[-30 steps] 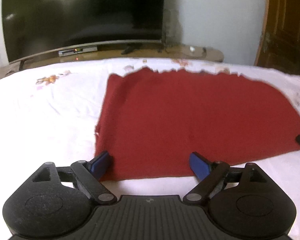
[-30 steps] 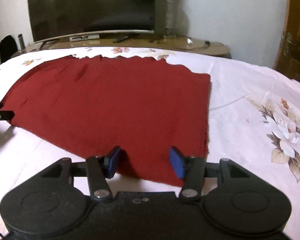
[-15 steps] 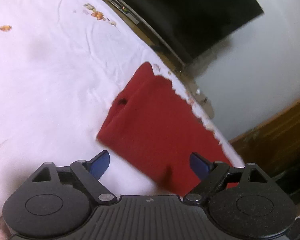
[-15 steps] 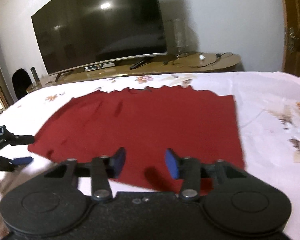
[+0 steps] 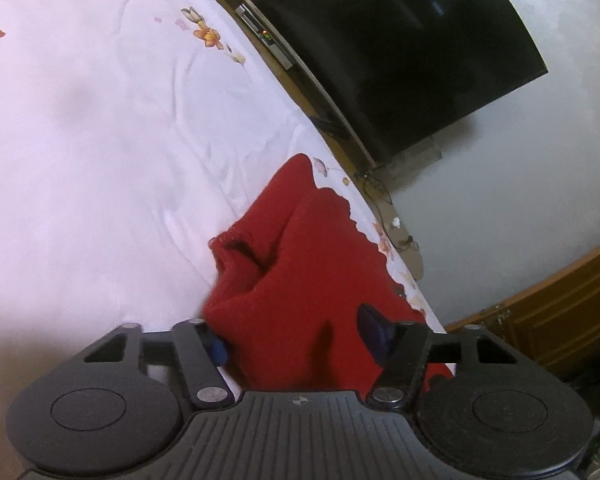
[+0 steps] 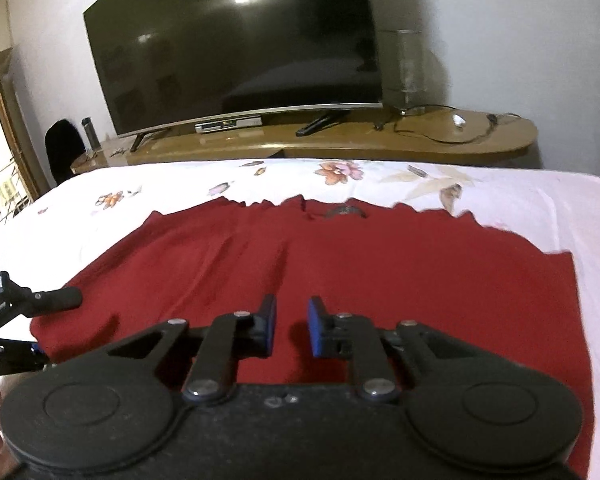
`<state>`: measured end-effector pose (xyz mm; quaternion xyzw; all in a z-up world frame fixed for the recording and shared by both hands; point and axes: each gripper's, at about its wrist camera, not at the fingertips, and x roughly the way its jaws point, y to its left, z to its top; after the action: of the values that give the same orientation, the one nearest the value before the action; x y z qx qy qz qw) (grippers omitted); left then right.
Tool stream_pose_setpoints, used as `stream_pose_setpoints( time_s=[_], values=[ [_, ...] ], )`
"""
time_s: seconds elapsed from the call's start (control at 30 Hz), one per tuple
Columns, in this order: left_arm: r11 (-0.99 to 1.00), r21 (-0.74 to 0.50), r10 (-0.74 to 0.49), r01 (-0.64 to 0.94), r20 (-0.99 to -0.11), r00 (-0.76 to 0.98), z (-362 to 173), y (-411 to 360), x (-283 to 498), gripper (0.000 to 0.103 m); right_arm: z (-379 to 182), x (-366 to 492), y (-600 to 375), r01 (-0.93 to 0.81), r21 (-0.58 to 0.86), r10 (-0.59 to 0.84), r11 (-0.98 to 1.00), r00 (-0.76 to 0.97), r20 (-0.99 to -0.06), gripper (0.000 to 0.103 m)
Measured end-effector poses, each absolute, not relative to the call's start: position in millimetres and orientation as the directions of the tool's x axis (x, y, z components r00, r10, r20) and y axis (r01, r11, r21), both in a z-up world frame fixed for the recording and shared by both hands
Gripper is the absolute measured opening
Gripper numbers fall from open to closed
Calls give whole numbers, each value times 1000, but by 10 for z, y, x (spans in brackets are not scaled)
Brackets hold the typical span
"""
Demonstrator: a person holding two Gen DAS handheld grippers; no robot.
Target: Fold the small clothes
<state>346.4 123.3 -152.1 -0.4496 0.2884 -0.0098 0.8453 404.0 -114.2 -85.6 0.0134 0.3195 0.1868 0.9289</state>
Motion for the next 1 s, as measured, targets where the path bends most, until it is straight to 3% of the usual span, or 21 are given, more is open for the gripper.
stream_pose_setpoints(
  time_s=[0.07, 0.1, 0.13, 0.23, 0.5, 0.53, 0.7, 0.8, 1.0],
  values=[
    [603, -757, -270, -253, -492, 828, -1552, 1235, 3505, 44, -952, 4102, -1074, -340, 109, 330, 934, 705, -628, 16],
    [596, -758, -265, -265, -498, 826, -1582, 1250, 3524, 30, -1061, 4131, -1034, -336, 76, 299, 939, 685, -665, 16],
    [582, -764, -263, -278, -501, 825, -1617, 1318, 3477, 21, -1101, 4096, -1036, -340, 63, 298, 938, 703, -646, 15],
    [559, -789, -288, -254, -472, 833, -1677, 1404, 3484, 20, -1135, 4023, -1058, -339, 64, 303, 938, 721, -623, 15],
    [610, -754, -306, -245, -509, 805, -1626, 1366, 3641, 20, -1124, 3988, -1064, -333, 66, 301, 941, 727, -618, 15],
    [599, -763, -307, -242, -499, 810, -1634, 1374, 3646, 15, -1121, 4002, -1067, -332, 68, 301, 941, 725, -619, 15],
    [534, -833, -312, -144, -352, 882, -1589, 1394, 3471, 12, -1108, 4013, -1094, -332, 88, 312, 939, 716, -625, 15],
    [539, -816, -306, -209, -420, 854, -1704, 1414, 3511, 12, -1111, 4022, -1115, -329, 103, 319, 939, 713, -624, 15],
    [521, -834, -316, -183, -387, 866, -1693, 1459, 3477, 12, -1112, 4024, -1108, -331, 100, 319, 938, 714, -624, 15]
  ],
)
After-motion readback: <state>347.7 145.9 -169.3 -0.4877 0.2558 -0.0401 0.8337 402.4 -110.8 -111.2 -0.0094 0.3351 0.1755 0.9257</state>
